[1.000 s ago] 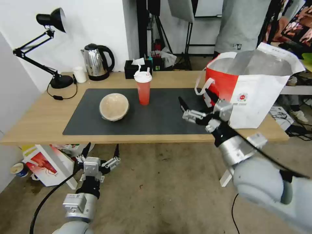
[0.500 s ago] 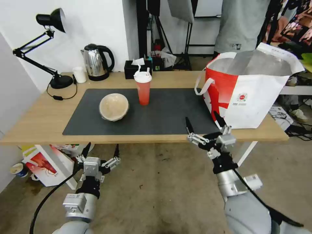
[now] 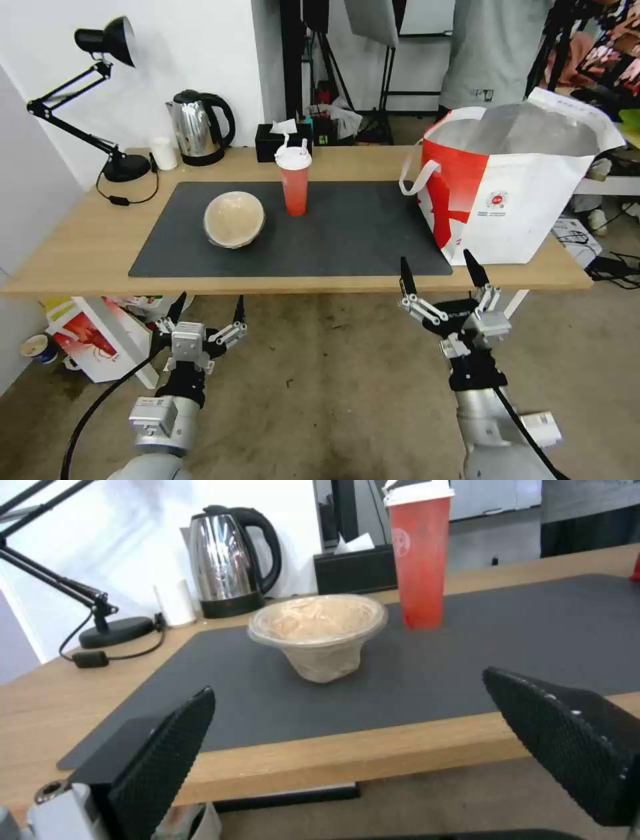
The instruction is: Pick up the trash from the table and place it into the takeout bag.
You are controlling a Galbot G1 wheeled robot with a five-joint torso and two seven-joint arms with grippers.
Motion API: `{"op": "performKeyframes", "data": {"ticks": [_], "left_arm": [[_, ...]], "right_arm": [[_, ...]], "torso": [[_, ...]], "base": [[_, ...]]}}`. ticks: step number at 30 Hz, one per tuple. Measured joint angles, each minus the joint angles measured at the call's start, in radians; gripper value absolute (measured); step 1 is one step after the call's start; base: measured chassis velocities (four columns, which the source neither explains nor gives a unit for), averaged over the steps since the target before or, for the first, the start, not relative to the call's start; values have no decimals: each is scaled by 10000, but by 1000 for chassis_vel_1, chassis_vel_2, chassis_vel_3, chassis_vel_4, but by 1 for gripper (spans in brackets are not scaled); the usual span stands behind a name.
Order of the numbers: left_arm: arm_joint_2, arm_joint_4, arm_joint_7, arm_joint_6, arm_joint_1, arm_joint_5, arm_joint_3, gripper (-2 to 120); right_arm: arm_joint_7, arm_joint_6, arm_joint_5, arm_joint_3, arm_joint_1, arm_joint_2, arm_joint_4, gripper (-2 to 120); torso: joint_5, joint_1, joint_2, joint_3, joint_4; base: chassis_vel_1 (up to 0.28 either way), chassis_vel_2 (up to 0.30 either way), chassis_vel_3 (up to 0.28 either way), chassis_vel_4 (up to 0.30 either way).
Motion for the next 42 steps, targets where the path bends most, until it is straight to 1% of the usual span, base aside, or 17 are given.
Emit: {"op": "performKeyframes", "data": {"ticks": [10, 13, 20, 42], "left_arm": [[0, -1, 0, 0, 0, 0, 0, 100], [0, 0, 0, 0, 0, 0, 0, 100], [0, 0, 0, 0, 0, 0, -1, 100], [0, 0, 0, 0, 0, 0, 0, 100]], "right_arm": [[113, 492, -1044, 38, -558, 631, -220, 100], [125, 874, -1652, -63, -674, 1009, -534, 100], [159, 978, -2024, -384, -720, 1337, -739, 100], [209, 1069, -2238, -550, -631, 1515, -1098, 100]], "torso": [[0, 0, -1, 0, 1], [1, -1, -2, 0, 1], [1, -1, -2, 1, 1], [1, -1, -2, 1, 1]], "base": [[0, 0, 0, 0], [0, 0, 0, 0], [0, 0, 0, 0], [0, 0, 0, 0]]}}
